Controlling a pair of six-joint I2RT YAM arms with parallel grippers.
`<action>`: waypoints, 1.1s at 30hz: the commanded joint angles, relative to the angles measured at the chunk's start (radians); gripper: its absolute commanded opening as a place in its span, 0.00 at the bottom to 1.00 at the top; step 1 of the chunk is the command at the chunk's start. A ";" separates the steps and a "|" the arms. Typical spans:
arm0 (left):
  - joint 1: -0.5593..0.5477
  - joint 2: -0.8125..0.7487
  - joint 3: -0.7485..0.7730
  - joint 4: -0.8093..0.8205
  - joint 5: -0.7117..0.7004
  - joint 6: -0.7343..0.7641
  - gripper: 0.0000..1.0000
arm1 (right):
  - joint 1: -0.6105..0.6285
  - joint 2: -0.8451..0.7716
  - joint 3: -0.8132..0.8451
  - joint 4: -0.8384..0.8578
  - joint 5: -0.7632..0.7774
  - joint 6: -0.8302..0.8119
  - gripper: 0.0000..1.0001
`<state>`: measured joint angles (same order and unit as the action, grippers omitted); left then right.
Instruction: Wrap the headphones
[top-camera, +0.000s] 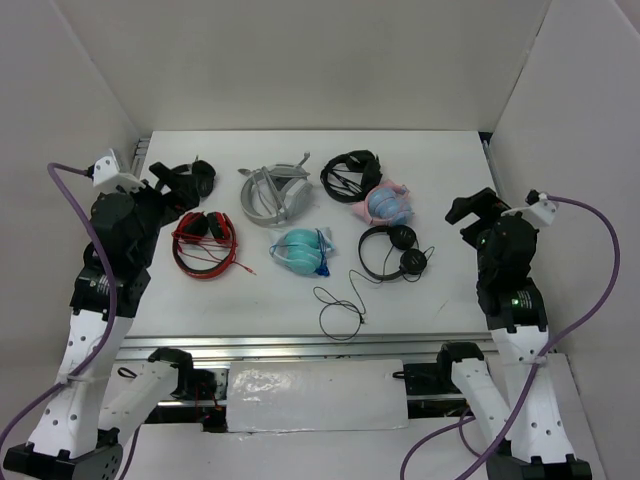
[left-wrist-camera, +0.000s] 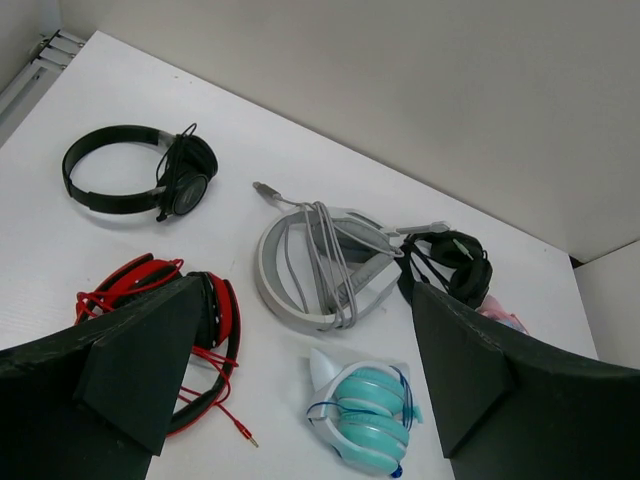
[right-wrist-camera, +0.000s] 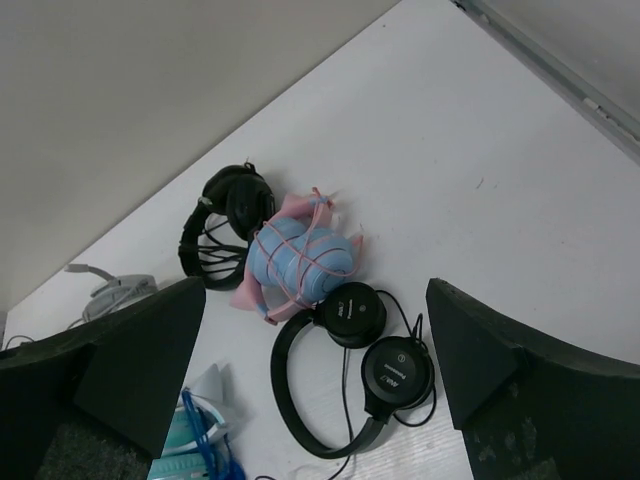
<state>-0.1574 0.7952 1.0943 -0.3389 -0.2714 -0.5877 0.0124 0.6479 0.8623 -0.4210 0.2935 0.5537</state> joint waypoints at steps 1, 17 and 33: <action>0.006 -0.024 -0.005 0.026 0.020 -0.018 0.99 | -0.005 -0.019 0.044 -0.022 -0.017 0.003 1.00; 0.007 0.090 0.001 -0.017 0.127 0.002 0.99 | -0.005 0.195 -0.031 -0.176 -0.136 0.052 1.00; 0.005 0.122 -0.037 0.024 0.178 0.012 0.99 | 0.066 0.472 -0.238 0.007 -0.378 0.265 0.91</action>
<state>-0.1555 0.9077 1.0657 -0.3664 -0.1280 -0.6003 0.0483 1.0981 0.6266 -0.5266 -0.0303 0.7559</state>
